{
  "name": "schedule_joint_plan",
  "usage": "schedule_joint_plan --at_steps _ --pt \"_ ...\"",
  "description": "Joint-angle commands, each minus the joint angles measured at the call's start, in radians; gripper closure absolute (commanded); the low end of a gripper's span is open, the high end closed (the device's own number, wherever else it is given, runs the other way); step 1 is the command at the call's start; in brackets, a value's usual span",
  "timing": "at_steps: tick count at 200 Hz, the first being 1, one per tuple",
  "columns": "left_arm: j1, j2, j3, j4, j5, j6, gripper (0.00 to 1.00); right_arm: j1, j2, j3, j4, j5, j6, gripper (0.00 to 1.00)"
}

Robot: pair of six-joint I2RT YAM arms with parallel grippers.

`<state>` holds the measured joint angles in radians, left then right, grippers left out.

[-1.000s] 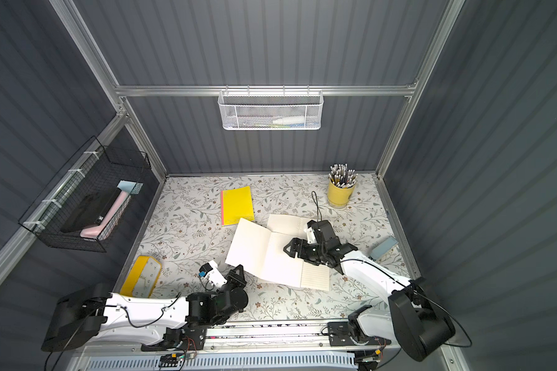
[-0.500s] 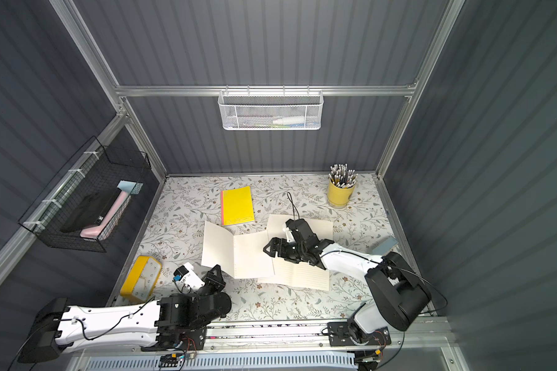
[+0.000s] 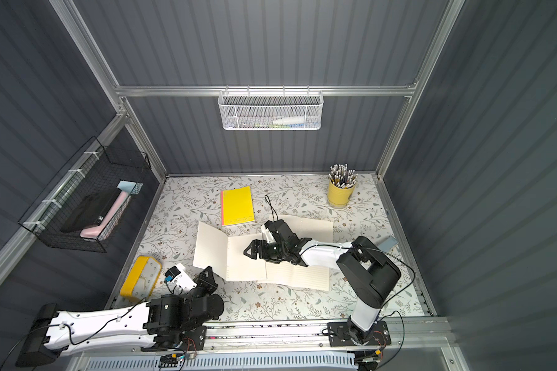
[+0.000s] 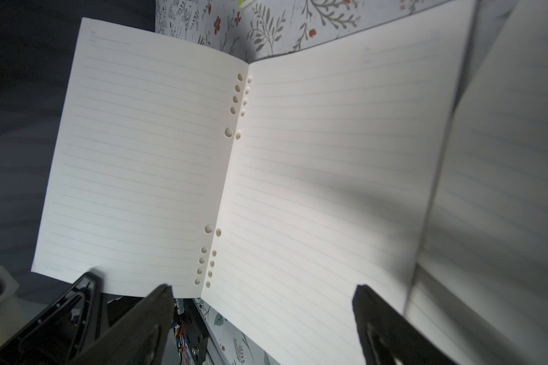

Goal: Close the notebook
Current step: Close the notebook at the center of the board.

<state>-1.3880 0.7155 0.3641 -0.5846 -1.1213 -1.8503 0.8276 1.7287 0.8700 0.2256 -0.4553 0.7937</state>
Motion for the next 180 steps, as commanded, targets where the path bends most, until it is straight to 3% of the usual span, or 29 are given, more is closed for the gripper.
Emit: schedule_joint_plan --at_steps 1,53,81,130,180 --pt "-0.006 0.018 -0.001 -0.039 0.014 0.033 1.00 0.007 0.027 -0.010 0.046 -0.032 0.015 0.09" --pt "-0.006 0.072 -0.010 0.056 0.064 0.139 1.00 0.006 0.061 -0.012 0.054 -0.041 0.015 0.09" --pt "-0.006 0.149 -0.005 0.197 0.110 0.277 0.97 0.006 0.068 -0.016 0.051 -0.043 0.016 0.09" --pt "-0.006 0.376 0.173 0.253 0.177 0.535 0.96 0.008 0.077 -0.020 0.055 -0.050 0.017 0.09" --pt "-0.001 0.494 0.283 0.243 0.232 0.682 0.92 0.007 0.076 -0.023 0.059 -0.050 0.017 0.09"
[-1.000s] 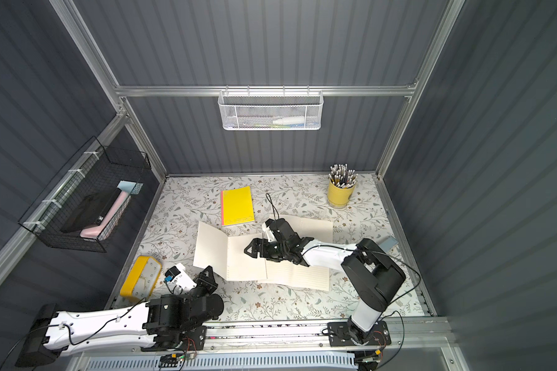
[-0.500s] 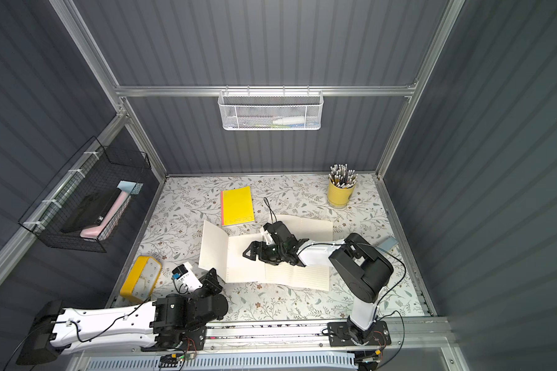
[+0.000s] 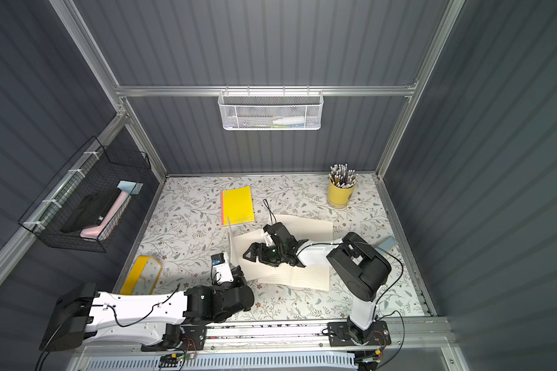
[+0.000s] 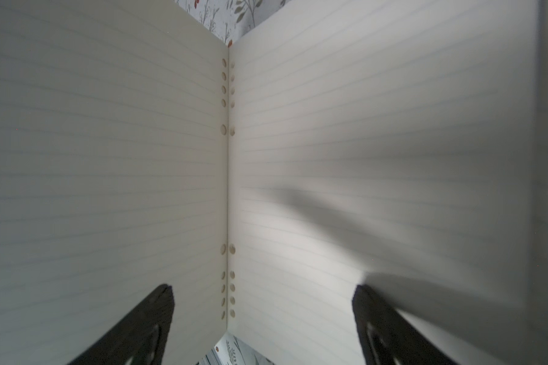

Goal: Close the notebook
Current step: Close the notebook at the center of the board.

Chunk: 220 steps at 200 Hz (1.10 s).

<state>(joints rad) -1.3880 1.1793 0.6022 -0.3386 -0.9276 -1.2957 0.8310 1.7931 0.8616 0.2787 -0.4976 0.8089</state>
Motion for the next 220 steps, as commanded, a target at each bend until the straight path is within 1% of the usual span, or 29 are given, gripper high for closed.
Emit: schedule_joint_plan --at_steps 1,15,33,60,78,100,112,124,142,152,163,183,204,220 --pt "-0.001 0.031 0.047 -0.004 0.039 0.129 0.91 0.003 0.012 -0.015 0.006 -0.007 0.002 0.09" --pt "0.000 0.051 0.069 -0.026 0.047 0.142 0.87 0.003 0.016 -0.014 0.008 -0.009 0.002 0.09" --pt "0.001 0.069 0.086 -0.037 0.053 0.155 0.71 0.003 0.020 -0.016 0.012 -0.012 0.004 0.09" --pt "0.003 0.078 0.099 -0.030 0.059 0.182 0.54 0.004 0.021 -0.017 0.016 -0.014 0.005 0.09" --pt "0.004 0.085 0.105 -0.030 0.061 0.196 0.50 0.004 0.020 -0.013 0.008 -0.010 0.001 0.09" --pt "0.006 0.079 0.106 -0.003 0.067 0.236 0.48 0.002 0.015 -0.014 -0.001 -0.006 -0.002 0.09" --pt "0.010 0.074 0.117 0.010 0.074 0.276 0.47 0.003 0.014 -0.012 -0.005 -0.002 -0.004 0.09" --pt "0.019 0.069 0.133 0.034 0.102 0.347 0.46 0.002 0.010 -0.014 -0.006 -0.002 -0.004 0.09" --pt "0.055 0.062 0.177 0.057 0.187 0.470 0.44 0.002 0.009 -0.014 -0.004 0.001 -0.001 0.09" --pt "0.083 0.054 0.202 0.071 0.256 0.536 0.43 0.003 0.009 -0.010 -0.005 0.001 -0.001 0.09" --pt "0.130 0.040 0.214 0.113 0.369 0.612 0.42 0.002 0.009 -0.008 -0.007 0.001 -0.003 0.09" --pt "0.232 0.013 0.233 0.162 0.605 0.707 0.41 0.002 0.009 -0.001 -0.026 0.008 -0.012 0.09" --pt "0.326 -0.018 0.236 0.187 0.793 0.783 0.39 0.000 0.004 0.004 -0.040 0.018 -0.019 0.09" --pt "0.384 -0.044 0.231 0.199 0.877 0.829 0.39 -0.002 -0.001 0.010 -0.057 0.029 -0.027 0.09"
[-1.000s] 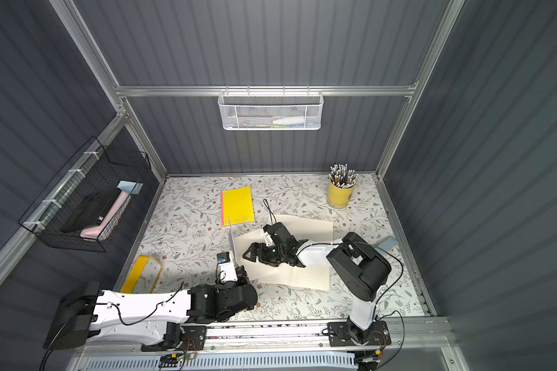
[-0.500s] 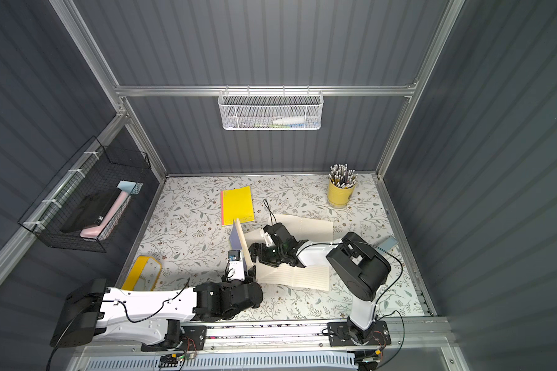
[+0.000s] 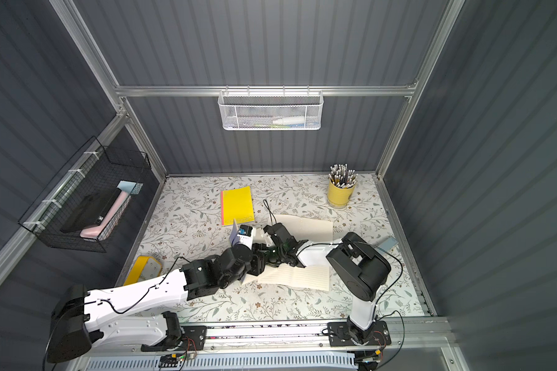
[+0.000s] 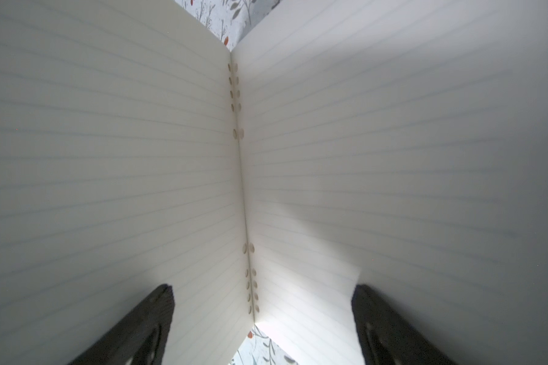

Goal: Close the notebook
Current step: Close the notebook at the center of the board.

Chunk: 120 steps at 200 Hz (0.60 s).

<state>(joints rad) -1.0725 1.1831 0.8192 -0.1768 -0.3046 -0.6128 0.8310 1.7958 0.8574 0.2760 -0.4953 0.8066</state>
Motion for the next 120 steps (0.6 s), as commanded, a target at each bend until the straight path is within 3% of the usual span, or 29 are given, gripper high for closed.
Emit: schedule_joint_plan --at_steps 1,25,59,120 --pt "0.071 -0.049 0.014 0.036 0.257 0.148 0.39 -0.003 -0.004 0.015 -0.056 0.028 -0.025 0.09" --pt "0.099 -0.071 0.082 -0.036 0.226 0.215 0.39 -0.008 -0.012 0.019 -0.077 0.041 -0.034 0.09" --pt "0.129 -0.087 0.157 -0.204 0.022 0.198 0.40 -0.013 -0.027 0.032 -0.107 0.060 -0.046 0.09" --pt "0.205 -0.258 -0.133 -0.186 -0.134 -0.065 0.40 -0.027 -0.067 0.084 -0.202 0.098 -0.092 0.09"
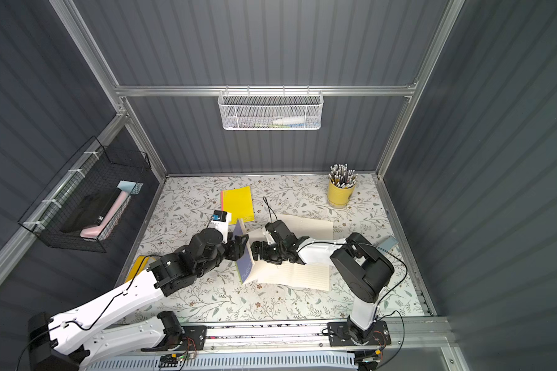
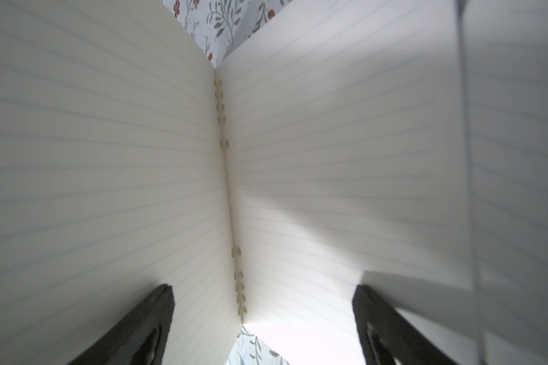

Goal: Close the notebook
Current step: Close the notebook at the center of the board.

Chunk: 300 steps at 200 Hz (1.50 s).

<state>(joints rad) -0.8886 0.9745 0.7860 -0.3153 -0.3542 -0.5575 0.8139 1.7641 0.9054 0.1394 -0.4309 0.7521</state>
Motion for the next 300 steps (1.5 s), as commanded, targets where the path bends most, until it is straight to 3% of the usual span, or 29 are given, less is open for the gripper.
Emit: schedule_joint_plan --at_steps 1,29,76,116,247,300 --pt "0.021 -0.052 -0.104 -0.045 -0.083 -0.122 0.40 -0.010 -0.035 0.037 -0.067 0.033 -0.038 0.09" --pt "0.045 -0.048 -0.159 -0.064 -0.068 -0.172 0.39 -0.023 -0.047 0.070 -0.119 0.051 -0.064 0.09" --pt "0.187 0.044 -0.183 0.012 0.118 -0.167 0.38 -0.038 -0.067 0.110 -0.156 0.075 -0.079 0.09" --pt "0.252 0.099 -0.213 0.079 0.184 -0.168 0.37 -0.046 -0.072 0.145 -0.166 0.081 -0.091 0.09" --pt "0.287 0.278 -0.228 0.220 0.289 -0.194 0.37 -0.047 -0.094 0.225 -0.140 0.043 -0.086 0.09" --pt "0.317 0.209 -0.237 0.132 0.277 -0.215 0.36 -0.027 -0.028 0.177 -0.045 -0.043 -0.027 0.09"
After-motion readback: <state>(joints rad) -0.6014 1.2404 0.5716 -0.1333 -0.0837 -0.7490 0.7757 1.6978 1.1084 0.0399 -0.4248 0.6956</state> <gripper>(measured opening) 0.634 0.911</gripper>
